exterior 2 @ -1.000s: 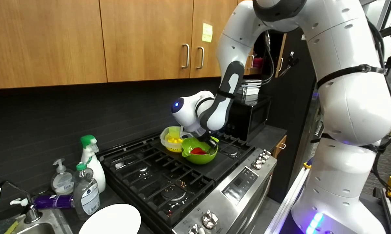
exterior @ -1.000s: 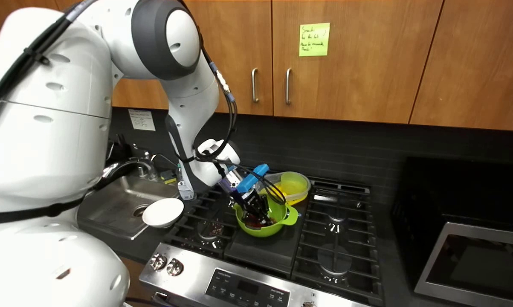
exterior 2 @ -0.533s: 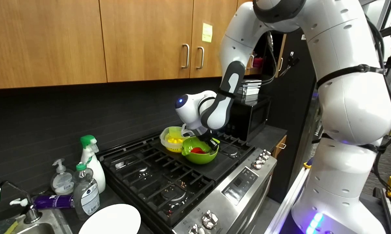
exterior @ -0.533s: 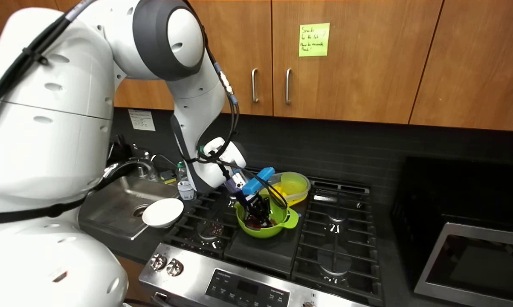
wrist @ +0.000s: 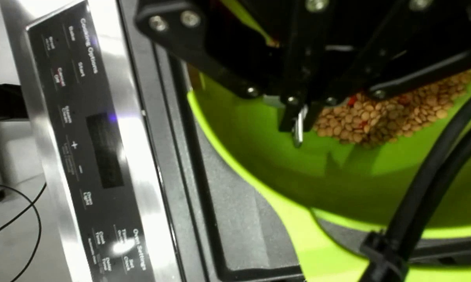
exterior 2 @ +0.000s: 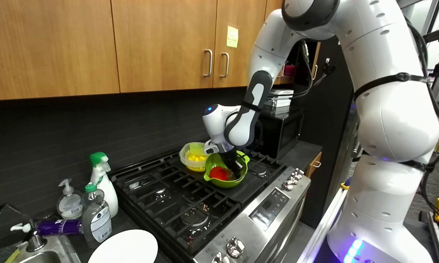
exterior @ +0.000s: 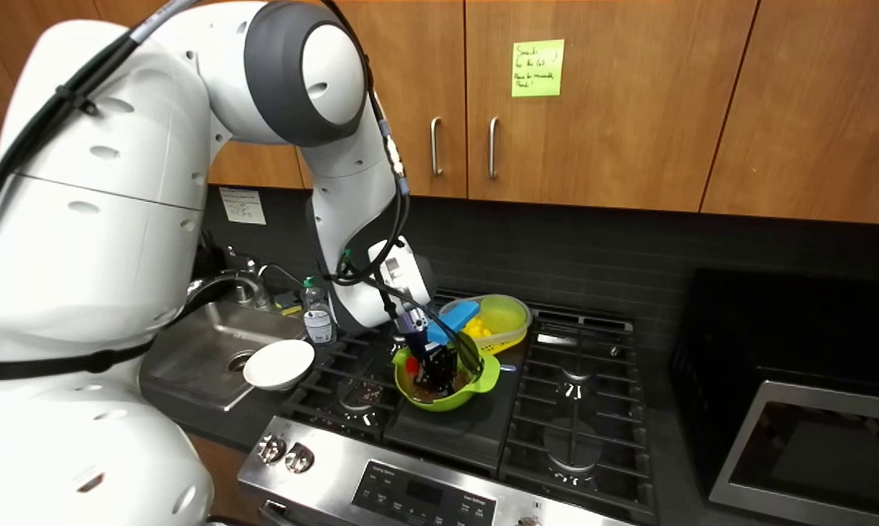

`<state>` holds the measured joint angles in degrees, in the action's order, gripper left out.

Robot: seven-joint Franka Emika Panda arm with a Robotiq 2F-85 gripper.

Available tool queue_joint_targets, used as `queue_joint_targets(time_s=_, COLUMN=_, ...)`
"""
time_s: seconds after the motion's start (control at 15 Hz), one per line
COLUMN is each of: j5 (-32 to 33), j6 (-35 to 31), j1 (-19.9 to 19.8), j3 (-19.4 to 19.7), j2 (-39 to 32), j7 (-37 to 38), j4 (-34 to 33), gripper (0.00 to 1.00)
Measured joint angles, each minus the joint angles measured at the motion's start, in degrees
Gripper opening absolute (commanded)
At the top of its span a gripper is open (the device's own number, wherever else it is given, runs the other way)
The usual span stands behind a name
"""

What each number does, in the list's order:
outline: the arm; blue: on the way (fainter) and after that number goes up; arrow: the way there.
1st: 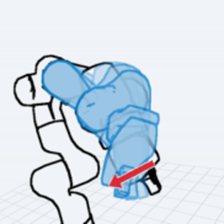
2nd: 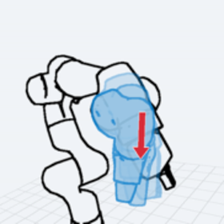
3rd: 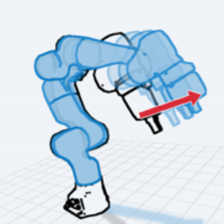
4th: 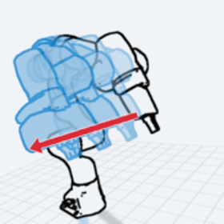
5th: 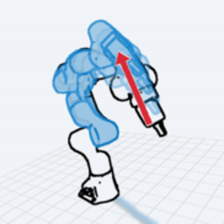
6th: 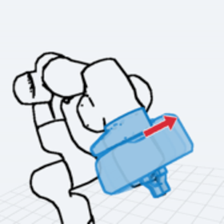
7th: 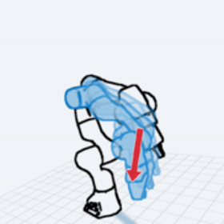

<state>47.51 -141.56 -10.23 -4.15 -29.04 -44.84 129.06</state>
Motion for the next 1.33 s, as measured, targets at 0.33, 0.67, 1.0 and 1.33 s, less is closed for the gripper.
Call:
queue_joint_targets(time_s=0.33, j5=-5.1, j6=-1.3, j1=-0.7, j3=0.2, j2=-0.2, j7=-7.7, j4=-0.3, gripper=0.01)
queue_joint_targets(time_s=0.67, j5=-11.6, j6=-2.0, j1=-0.9, j3=0.3, j2=-0.2, j7=-15.4, j4=-0.3, gripper=0.01)
queue_joint_targets(time_s=1.0, j5=-16.1, j6=-2.0, j1=-0.9, j3=0.3, j2=-0.3, j7=-20.4, j4=-0.3, gripper=0.01)
queue_joint_targets(time_s=1.33, j5=-21.9, j6=-1.8, j1=-0.9, j3=0.3, j2=-0.4, j7=-25.4, j4=-0.4, gripper=0.01)
